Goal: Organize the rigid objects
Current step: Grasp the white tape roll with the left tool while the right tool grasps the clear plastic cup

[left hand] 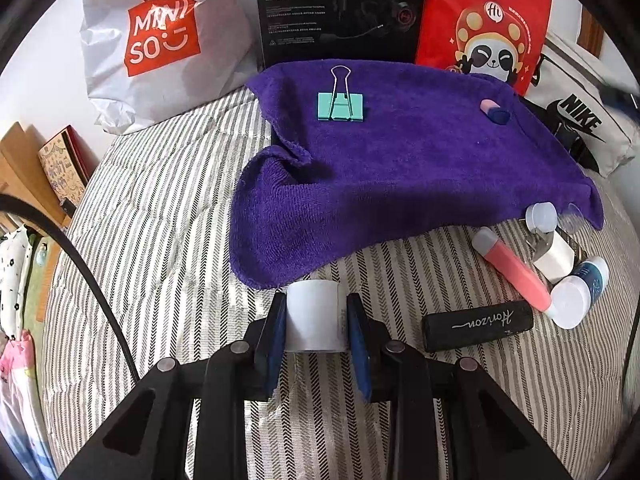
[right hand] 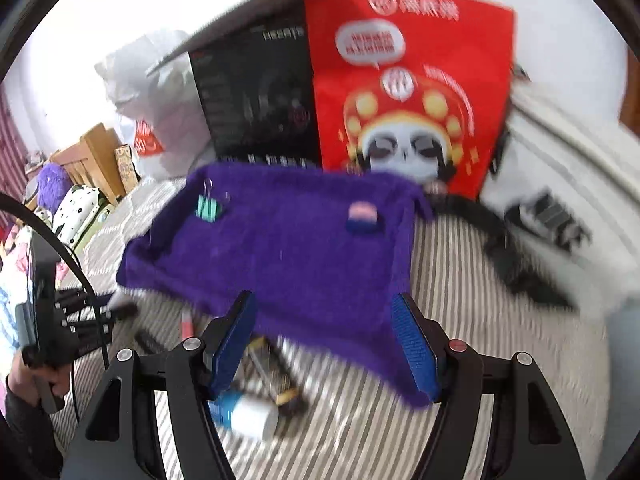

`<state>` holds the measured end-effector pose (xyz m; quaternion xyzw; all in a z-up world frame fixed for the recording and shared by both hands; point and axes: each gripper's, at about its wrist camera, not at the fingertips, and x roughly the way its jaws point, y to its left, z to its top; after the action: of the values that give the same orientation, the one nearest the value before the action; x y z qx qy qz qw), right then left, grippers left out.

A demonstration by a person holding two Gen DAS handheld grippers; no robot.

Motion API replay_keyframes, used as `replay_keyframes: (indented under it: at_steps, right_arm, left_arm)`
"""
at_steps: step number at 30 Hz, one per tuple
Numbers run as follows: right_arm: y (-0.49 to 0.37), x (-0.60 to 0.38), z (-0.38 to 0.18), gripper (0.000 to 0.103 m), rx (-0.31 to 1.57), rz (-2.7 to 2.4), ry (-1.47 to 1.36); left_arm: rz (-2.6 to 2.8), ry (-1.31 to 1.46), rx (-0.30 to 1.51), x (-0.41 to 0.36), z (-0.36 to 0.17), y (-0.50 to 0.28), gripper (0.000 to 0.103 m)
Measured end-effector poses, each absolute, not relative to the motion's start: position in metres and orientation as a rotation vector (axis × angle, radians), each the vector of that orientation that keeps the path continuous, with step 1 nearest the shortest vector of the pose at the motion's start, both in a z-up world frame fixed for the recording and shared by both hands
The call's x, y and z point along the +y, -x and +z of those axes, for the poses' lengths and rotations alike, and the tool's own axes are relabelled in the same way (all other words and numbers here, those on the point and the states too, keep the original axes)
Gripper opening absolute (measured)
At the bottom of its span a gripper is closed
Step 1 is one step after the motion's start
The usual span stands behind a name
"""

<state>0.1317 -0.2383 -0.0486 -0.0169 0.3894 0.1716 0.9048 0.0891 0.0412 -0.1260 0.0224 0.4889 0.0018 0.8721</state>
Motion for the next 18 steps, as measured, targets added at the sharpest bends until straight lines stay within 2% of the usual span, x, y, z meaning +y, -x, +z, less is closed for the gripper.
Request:
replay_keyframes:
  at_steps: [2, 4, 6, 18]
  right_arm:
    - [-0.123, -0.241, -0.067, 0.070, 0.823, 0.348, 0.011]
    - [-0.121, -0.241, -0.083, 0.065, 0.853, 0.333, 0.001]
    - [-0.120, -0.244, -0.096, 0.052, 0.865, 0.307, -0.023]
    - [-0.132, -0.226, -0.123, 0.052, 0.915, 0.305, 0.011]
  left_arm:
    - [0.009, -0.056, 1.007, 0.041, -0.126, -0.087, 0.028]
    - [0.013, -0.061, 0.993, 0.040, -0.126, -0.086, 0.028]
    - [0.021, -0.061, 0.975, 0.040, -0.126, -0.085, 0.028]
    - [0.037, -0.064, 0.930, 0.038, -0.127, -0.081, 0.028]
